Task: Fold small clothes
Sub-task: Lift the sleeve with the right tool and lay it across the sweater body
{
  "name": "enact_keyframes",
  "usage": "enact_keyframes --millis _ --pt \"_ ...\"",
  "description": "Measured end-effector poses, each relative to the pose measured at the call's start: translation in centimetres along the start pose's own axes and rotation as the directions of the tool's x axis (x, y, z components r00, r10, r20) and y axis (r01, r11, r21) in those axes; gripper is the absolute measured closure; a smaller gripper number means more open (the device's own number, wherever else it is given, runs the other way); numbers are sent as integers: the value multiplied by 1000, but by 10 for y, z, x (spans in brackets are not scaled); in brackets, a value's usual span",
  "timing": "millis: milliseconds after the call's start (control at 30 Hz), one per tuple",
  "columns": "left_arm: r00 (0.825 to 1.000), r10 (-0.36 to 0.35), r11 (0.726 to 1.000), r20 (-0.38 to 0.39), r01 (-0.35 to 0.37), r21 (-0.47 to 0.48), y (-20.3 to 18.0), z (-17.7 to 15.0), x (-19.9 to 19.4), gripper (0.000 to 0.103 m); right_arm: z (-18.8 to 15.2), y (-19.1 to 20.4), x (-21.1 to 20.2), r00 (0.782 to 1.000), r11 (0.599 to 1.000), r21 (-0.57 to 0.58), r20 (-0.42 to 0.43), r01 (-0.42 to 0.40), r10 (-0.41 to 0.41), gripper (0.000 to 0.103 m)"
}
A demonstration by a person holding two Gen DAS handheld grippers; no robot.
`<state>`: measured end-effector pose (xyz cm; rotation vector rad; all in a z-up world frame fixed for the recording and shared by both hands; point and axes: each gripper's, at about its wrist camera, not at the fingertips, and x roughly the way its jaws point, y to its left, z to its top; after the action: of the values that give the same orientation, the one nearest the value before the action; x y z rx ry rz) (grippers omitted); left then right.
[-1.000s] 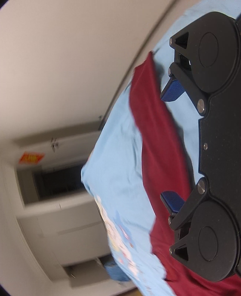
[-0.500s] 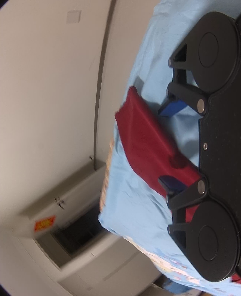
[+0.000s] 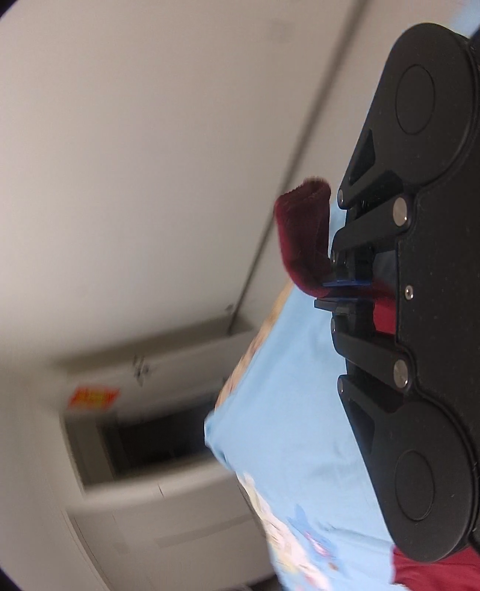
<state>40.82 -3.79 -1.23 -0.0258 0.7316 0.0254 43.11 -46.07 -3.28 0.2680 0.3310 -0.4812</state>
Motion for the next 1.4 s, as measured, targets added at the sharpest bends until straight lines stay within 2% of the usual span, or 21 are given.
enact_keyframes --millis 100,200,433,567,700,800,933,1067,1167,1267,1400 --pt "1000 0 1000 14 1 -27 10 4 -10 0 10 46 -17 995 986 -155 66 -64 75 99" --pt "1000 5 998 30 -3 -61 24 9 -21 0 16 96 -33 980 948 -286 102 -138 174 99" --pt "996 45 990 77 -34 -140 64 19 -45 0 11 210 -65 915 816 -498 104 -292 391 99" --pt "993 73 982 90 -56 -179 88 20 -54 0 -11 274 -91 871 701 -623 63 -347 487 99" --pt "990 102 974 94 -80 -213 111 18 -61 0 -49 328 -113 834 559 -733 -20 -387 552 99" --pt "989 121 968 89 -98 -232 125 14 -63 0 -86 362 -130 809 437 -803 -92 -405 581 99" --pt "987 142 961 79 -119 -251 141 7 -65 0 -138 389 -142 789 290 -869 -166 -401 592 99" --pt "986 150 954 70 -126 -271 152 1 -64 0 -179 397 -148 775 190 -888 -240 -418 585 99" --pt "988 142 952 68 -117 -283 155 -2 -61 0 -196 398 -154 769 143 -893 -275 -427 577 99" --pt "989 125 951 75 -98 -295 154 -4 -55 0 -202 393 -153 760 131 -881 -307 -454 573 96" --pt "993 79 948 86 -49 -313 148 -4 -43 0 -195 379 -152 735 162 -833 -354 -529 578 64"
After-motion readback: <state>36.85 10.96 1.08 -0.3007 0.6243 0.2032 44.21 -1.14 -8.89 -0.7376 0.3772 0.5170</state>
